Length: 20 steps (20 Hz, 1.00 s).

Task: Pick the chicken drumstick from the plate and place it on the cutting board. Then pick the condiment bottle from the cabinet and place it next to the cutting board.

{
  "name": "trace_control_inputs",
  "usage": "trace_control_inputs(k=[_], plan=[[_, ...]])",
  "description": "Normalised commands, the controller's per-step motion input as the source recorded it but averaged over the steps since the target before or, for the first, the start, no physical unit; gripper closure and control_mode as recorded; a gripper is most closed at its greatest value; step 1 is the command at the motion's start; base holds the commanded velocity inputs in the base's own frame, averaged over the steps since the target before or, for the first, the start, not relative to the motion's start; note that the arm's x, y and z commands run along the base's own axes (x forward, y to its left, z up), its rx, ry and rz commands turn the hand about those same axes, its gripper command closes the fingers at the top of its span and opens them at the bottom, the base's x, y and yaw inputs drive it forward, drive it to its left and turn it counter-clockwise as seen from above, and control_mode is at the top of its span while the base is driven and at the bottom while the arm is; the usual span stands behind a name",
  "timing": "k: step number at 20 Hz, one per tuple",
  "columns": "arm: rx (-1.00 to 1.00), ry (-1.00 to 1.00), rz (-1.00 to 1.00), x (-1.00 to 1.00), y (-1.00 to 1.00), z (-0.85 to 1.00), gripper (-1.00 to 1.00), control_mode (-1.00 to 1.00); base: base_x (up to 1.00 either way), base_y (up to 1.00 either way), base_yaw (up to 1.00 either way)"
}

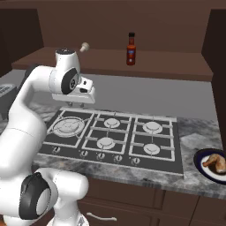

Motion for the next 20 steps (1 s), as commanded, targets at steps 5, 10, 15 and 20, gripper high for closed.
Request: trace_control_inputs(k=[5, 10, 15, 20], plan=[[0.02, 0.00, 0.00, -0.11, -0.07, 0.00, -1.00, -1.00, 0.00, 0.00, 0.00], [0.02, -0.03, 0.00, -0.35, -0.26, 0.00, -1.00, -1.00, 0.00, 0.00, 0.00], [0.04, -0.08, 0.02, -0.50, -0.33, 0.00, -1.00, -1.00, 0.00, 0.00, 0.00], [0.01, -0.09, 0.02, -0.55, -0.26, 0.00, -1.00, -1.00, 0.00, 0.00, 0.00]])
